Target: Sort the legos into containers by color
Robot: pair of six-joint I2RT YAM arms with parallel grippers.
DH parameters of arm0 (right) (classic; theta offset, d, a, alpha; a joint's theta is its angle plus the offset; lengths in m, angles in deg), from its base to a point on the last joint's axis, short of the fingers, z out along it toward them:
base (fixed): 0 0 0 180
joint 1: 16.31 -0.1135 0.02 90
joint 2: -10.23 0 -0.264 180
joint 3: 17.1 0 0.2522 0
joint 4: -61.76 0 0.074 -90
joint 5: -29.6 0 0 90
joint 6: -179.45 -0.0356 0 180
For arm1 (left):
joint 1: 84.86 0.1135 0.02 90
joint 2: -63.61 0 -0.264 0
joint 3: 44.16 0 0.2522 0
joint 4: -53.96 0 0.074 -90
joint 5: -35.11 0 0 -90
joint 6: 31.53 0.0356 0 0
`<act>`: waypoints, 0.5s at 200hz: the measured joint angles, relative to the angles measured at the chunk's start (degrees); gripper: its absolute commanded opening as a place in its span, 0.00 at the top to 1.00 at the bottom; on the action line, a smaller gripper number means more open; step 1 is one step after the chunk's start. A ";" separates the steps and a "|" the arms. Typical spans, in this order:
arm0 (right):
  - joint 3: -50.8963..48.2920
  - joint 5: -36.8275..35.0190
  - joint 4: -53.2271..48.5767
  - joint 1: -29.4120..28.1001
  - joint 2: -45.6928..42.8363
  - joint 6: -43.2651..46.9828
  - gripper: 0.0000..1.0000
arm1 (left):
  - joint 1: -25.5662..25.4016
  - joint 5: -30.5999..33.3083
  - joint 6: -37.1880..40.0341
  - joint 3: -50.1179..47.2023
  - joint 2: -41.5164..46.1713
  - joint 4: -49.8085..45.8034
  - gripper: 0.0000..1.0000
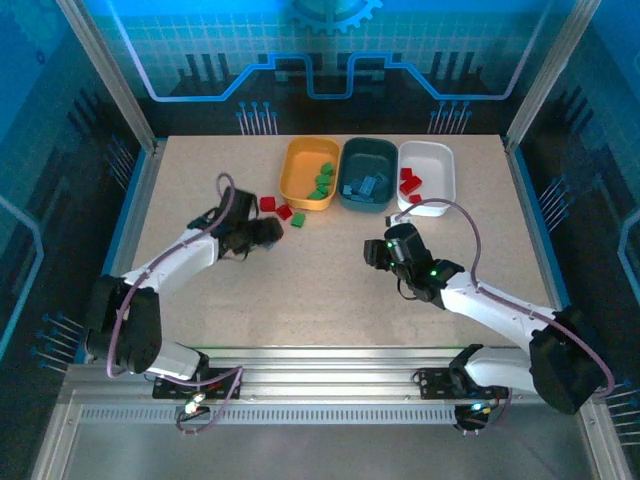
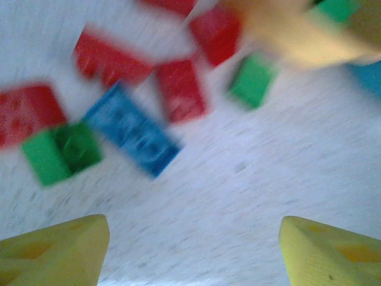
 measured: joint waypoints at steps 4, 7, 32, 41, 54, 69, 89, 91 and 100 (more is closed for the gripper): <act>0.00 0.13 0.00 0.00 0.22 -0.02 0.39 | 0.00 0.07 0.02 -1.38 0.00 -0.09 0.25; 0.00 0.22 0.00 0.00 0.39 -0.02 0.39 | 0.00 0.22 0.02 -2.36 0.00 -0.09 0.25; 0.00 1.18 -0.02 0.00 1.51 -0.39 0.39 | 0.24 1.05 0.02 -6.58 -0.13 0.22 0.26; 0.00 1.25 -0.02 0.00 1.62 -0.46 0.39 | 0.63 1.20 0.00 -6.62 -0.46 0.81 0.26; 0.00 1.40 0.00 0.00 1.62 -0.48 0.39 | 1.79 1.31 0.00 -6.62 -1.27 2.62 0.26; 0.00 1.44 0.07 0.00 1.62 -0.50 0.40 | 3.58 1.29 0.02 -6.62 -3.19 4.98 0.26; 0.00 1.44 0.24 0.00 1.62 -0.50 0.40 | 5.88 1.29 0.04 -6.32 -7.08 7.08 0.26; 0.00 1.44 0.24 0.00 1.62 -0.50 0.39 | 6.08 1.29 0.07 -6.23 -7.50 7.23 0.26; 0.00 1.49 0.33 0.00 1.62 -0.52 0.39 | 6.95 0.96 0.04 -5.33 -8.90 6.95 0.26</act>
